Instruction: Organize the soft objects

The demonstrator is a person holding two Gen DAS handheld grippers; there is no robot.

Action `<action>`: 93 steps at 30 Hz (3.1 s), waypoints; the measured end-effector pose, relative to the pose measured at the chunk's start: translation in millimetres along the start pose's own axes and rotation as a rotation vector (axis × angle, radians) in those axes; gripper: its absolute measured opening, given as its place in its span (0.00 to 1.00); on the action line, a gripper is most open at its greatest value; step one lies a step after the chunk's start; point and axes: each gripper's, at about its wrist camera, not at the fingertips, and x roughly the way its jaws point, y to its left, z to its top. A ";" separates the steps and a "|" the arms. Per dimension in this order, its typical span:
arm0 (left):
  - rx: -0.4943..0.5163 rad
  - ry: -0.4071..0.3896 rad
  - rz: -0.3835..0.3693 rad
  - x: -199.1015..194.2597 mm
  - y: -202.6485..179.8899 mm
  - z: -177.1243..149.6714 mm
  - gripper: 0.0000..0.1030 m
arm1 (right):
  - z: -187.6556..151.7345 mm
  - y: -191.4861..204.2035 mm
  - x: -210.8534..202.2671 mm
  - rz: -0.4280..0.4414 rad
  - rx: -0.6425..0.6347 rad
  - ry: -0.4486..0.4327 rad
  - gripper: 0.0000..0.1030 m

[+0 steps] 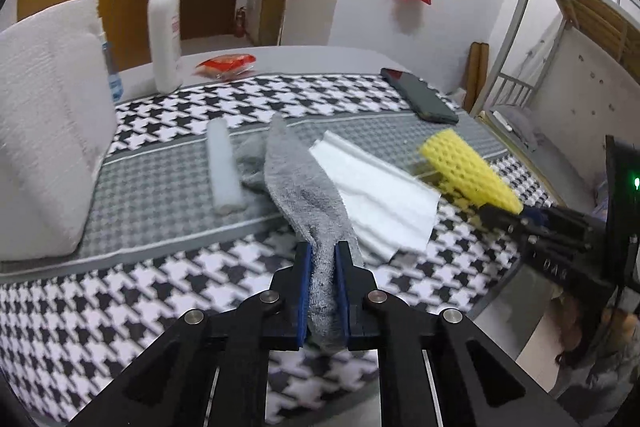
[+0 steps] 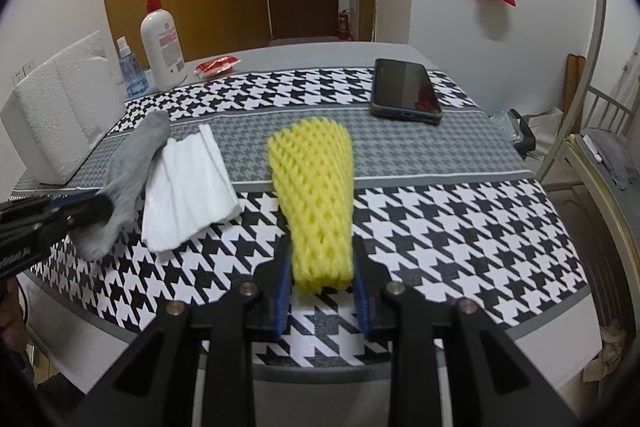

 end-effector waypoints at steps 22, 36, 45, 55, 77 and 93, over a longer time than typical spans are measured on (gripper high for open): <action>-0.040 0.001 0.043 -6.3 14.3 -6.6 0.58 | -0.2 0.9 -8.4 0.018 0.010 -0.025 0.53; -0.009 0.021 0.053 15.6 1.3 10.8 0.69 | 9.0 1.7 -6.9 -0.011 0.006 -0.050 0.60; -0.031 0.049 0.075 32.3 7.7 13.1 0.68 | 10.4 -1.1 1.0 -0.005 0.008 -0.041 0.70; -0.016 0.050 0.062 37.8 5.8 14.2 0.30 | 9.8 0.5 13.0 -0.002 0.010 -0.010 0.70; -0.001 -0.044 0.014 2.1 12.6 11.6 0.13 | 10.1 -2.1 23.7 0.004 0.012 0.020 0.44; 0.012 -0.109 0.014 -22.8 15.1 11.6 0.13 | 12.7 -1.0 -7.4 0.000 0.020 -0.039 0.28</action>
